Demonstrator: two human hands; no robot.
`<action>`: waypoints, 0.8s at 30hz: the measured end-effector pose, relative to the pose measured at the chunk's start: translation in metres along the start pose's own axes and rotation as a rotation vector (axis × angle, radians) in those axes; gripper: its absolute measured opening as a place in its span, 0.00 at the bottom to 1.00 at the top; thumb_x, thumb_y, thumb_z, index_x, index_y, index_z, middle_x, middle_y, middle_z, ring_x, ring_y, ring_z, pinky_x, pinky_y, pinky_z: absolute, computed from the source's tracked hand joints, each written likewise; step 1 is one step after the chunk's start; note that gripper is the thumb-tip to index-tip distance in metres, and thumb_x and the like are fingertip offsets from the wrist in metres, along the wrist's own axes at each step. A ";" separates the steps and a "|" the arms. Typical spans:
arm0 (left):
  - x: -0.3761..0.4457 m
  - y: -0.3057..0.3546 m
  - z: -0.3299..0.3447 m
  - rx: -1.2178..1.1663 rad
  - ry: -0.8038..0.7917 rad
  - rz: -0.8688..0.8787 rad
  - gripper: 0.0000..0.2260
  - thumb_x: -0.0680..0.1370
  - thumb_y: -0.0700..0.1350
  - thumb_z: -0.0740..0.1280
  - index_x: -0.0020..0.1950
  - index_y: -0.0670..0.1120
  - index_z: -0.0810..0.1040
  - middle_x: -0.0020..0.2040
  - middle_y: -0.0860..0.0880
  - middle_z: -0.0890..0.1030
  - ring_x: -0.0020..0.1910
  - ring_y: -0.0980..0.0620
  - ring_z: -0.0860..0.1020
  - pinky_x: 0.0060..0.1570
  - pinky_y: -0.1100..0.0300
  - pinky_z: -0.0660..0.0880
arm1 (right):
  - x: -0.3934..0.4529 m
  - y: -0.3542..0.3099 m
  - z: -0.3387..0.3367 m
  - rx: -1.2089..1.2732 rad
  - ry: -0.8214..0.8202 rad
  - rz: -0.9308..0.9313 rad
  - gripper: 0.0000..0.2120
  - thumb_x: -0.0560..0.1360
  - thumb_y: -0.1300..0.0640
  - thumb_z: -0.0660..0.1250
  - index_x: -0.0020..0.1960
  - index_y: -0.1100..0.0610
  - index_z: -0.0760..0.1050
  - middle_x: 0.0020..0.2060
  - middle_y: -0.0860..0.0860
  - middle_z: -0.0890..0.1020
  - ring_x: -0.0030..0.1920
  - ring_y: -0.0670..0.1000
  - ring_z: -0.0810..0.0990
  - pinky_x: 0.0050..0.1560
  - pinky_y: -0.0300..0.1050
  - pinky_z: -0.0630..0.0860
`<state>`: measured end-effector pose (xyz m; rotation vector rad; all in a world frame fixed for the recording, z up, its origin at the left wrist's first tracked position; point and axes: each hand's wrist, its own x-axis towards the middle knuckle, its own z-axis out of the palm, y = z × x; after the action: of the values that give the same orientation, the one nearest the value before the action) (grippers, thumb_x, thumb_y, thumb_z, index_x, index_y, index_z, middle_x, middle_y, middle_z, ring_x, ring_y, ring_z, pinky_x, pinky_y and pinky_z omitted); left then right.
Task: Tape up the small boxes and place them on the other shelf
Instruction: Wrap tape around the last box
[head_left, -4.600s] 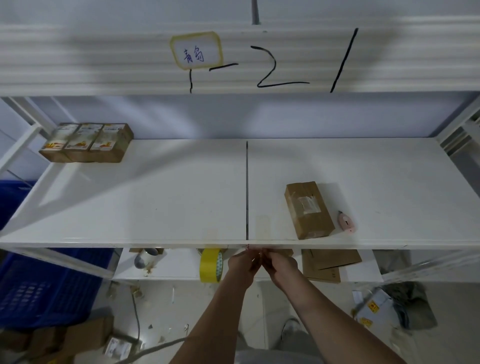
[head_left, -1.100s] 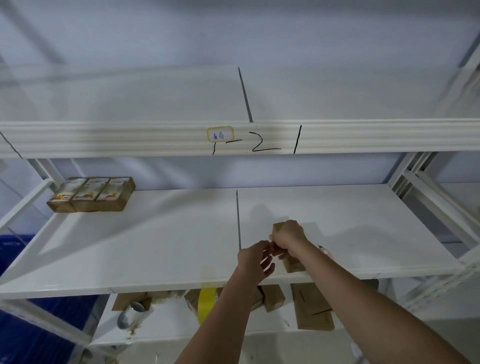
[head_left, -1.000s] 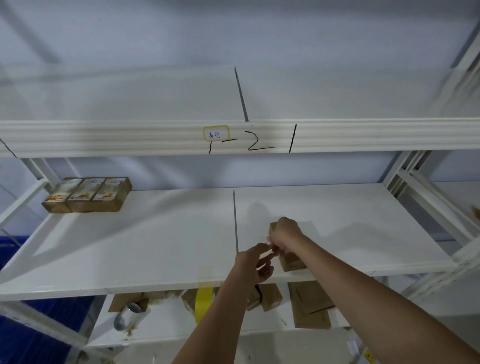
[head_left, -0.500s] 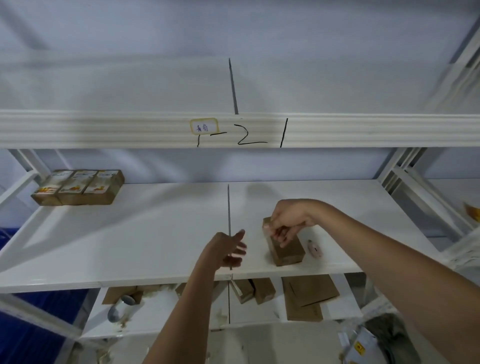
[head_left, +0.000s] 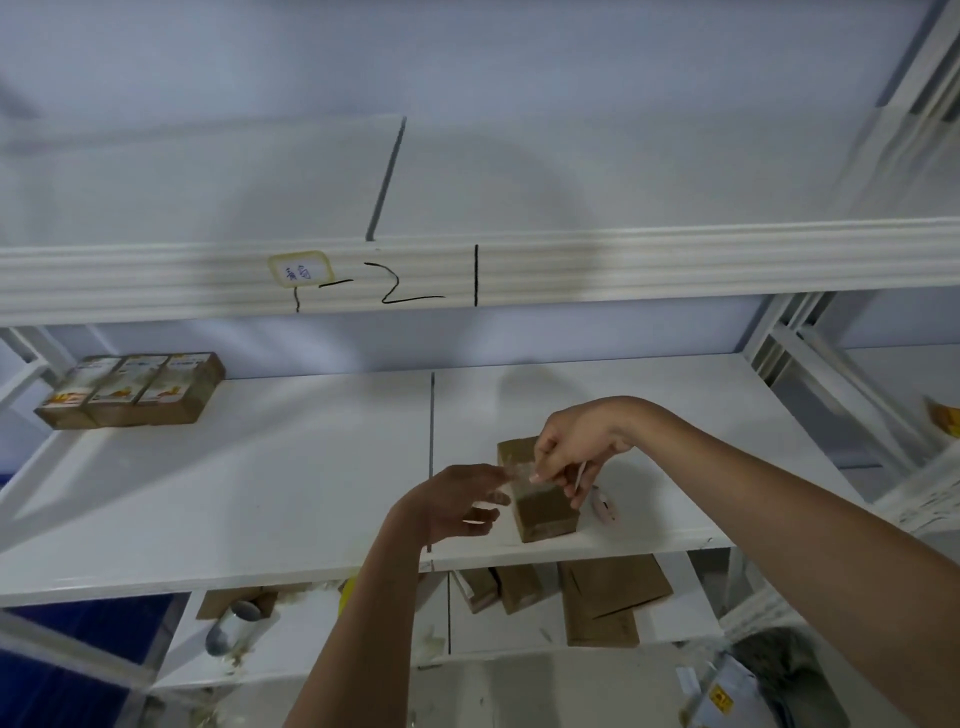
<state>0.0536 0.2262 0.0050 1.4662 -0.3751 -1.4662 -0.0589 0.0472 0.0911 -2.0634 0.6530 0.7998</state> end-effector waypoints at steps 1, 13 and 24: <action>0.002 0.000 0.000 0.014 0.004 0.000 0.09 0.79 0.43 0.70 0.58 0.44 0.83 0.52 0.42 0.79 0.41 0.48 0.76 0.43 0.58 0.77 | 0.001 0.004 -0.002 0.000 -0.003 -0.006 0.08 0.77 0.57 0.72 0.46 0.63 0.81 0.39 0.58 0.83 0.41 0.56 0.85 0.51 0.53 0.84; 0.027 -0.015 0.021 -0.198 0.095 0.096 0.12 0.77 0.29 0.67 0.60 0.35 0.80 0.44 0.43 0.83 0.44 0.49 0.80 0.49 0.60 0.80 | 0.008 0.073 -0.034 0.092 0.035 -0.009 0.06 0.77 0.59 0.72 0.45 0.63 0.83 0.38 0.59 0.84 0.42 0.58 0.85 0.54 0.58 0.83; 0.039 -0.025 0.037 -0.267 0.413 0.116 0.04 0.76 0.30 0.70 0.47 0.34 0.84 0.45 0.39 0.82 0.44 0.46 0.79 0.44 0.59 0.80 | 0.032 0.098 -0.037 0.312 0.028 0.067 0.12 0.73 0.62 0.76 0.54 0.67 0.83 0.47 0.62 0.86 0.50 0.60 0.86 0.55 0.56 0.83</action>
<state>0.0190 0.1917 -0.0294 1.4564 -0.0085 -1.0420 -0.0931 -0.0415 0.0361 -1.7798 0.8122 0.6614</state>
